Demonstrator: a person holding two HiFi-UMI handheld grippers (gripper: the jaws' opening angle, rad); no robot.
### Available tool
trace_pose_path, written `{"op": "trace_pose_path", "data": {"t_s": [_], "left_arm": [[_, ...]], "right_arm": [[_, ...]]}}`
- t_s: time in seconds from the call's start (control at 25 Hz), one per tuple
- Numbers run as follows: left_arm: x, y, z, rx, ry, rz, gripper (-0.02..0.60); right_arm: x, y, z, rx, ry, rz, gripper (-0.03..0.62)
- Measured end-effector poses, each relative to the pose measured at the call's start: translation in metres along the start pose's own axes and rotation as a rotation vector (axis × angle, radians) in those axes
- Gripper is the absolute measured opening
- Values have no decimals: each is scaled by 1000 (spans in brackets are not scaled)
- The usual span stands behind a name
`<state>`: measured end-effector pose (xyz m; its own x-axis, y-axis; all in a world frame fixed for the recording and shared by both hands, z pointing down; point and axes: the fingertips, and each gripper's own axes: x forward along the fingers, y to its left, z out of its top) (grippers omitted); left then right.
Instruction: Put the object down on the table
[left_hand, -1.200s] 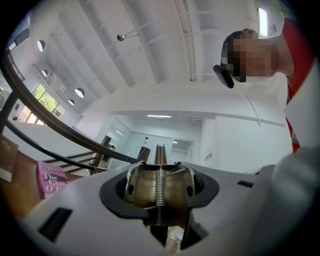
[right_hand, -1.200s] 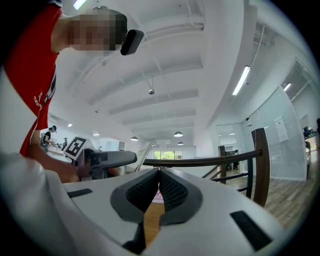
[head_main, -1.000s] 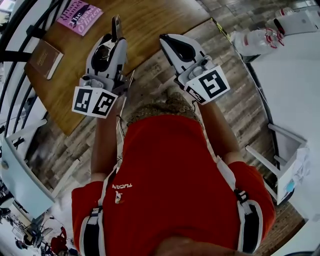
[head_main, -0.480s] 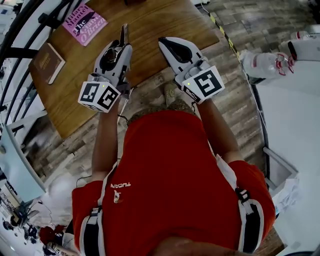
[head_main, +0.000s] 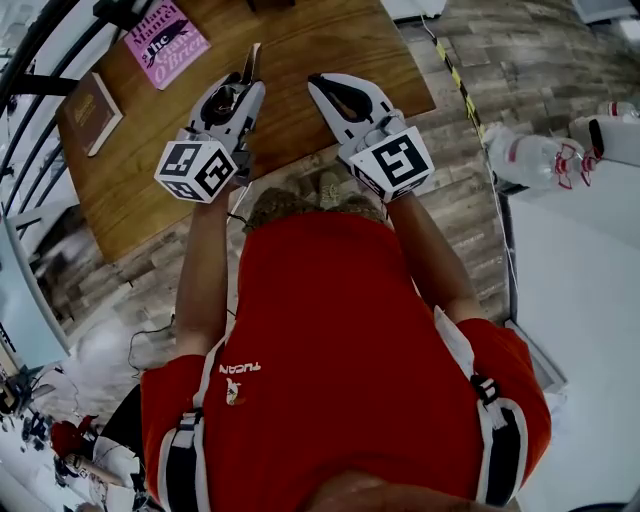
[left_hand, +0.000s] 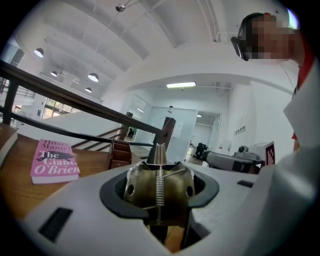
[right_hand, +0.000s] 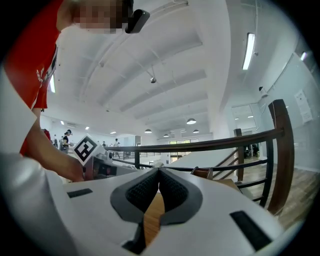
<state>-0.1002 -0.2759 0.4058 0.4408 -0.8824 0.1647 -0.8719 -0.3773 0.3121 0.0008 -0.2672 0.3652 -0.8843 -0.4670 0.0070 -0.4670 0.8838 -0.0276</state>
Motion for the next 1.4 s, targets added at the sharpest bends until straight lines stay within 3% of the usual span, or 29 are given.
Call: {"op": "trace_pose_path", "data": {"t_s": [0.84, 1.0, 1.4], "left_arm": [[61, 56, -101, -66, 437, 16, 195], [68, 60, -111, -75, 460, 9, 196], [85, 72, -118, -47, 425, 17, 198]], "right_arm": [[22, -16, -20, 30, 98, -65, 25], [21, -18, -26, 33, 120, -80, 25], [27, -22, -34, 36, 149, -97, 25]]}}
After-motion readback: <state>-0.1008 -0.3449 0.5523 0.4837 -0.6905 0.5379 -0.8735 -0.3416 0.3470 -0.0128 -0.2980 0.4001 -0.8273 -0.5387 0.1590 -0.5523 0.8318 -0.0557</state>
